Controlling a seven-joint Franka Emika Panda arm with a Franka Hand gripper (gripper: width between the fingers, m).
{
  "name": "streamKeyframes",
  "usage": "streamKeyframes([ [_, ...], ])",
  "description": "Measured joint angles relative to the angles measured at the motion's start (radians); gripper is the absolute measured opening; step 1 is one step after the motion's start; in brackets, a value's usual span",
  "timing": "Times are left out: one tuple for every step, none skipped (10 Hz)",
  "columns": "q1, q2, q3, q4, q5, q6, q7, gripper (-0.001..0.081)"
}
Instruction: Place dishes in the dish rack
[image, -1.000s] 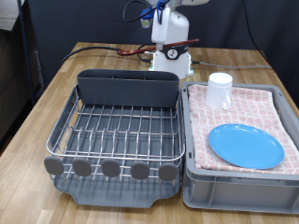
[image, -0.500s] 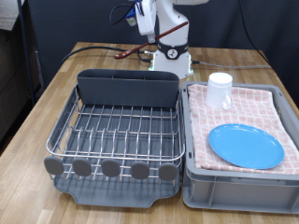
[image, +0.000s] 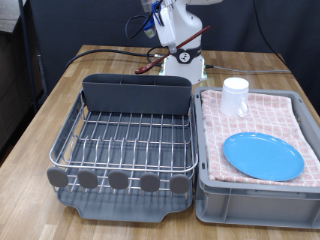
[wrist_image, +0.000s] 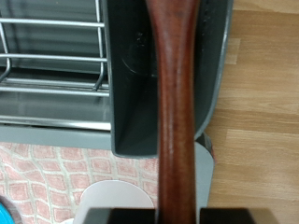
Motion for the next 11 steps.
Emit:
streamKeyframes([
  [0.008, 0.021, -0.017, 0.0, 0.018, 0.012, -0.013, 0.0091],
  [0.015, 0.045, -0.039, 0.001, 0.035, 0.018, -0.032, 0.0091],
  [0.02, 0.071, -0.06, 0.004, 0.047, 0.025, -0.052, 0.0091],
  [0.024, 0.097, -0.08, 0.01, 0.055, 0.035, -0.074, 0.0091],
  [0.026, 0.123, -0.099, 0.016, 0.065, 0.05, -0.097, 0.0091],
  [0.028, 0.148, -0.119, 0.018, 0.076, 0.073, -0.122, 0.0091],
  [0.029, 0.171, -0.136, 0.02, 0.087, 0.09, -0.145, 0.0091],
  [0.029, 0.194, -0.147, 0.024, 0.088, 0.111, -0.156, 0.0091],
  [0.027, 0.217, -0.148, 0.023, 0.086, 0.154, -0.156, 0.0091],
  [0.02, 0.239, -0.139, 0.021, 0.063, 0.197, -0.142, 0.0091],
  [0.002, 0.258, -0.118, 0.021, 0.016, 0.239, -0.112, 0.0215],
])
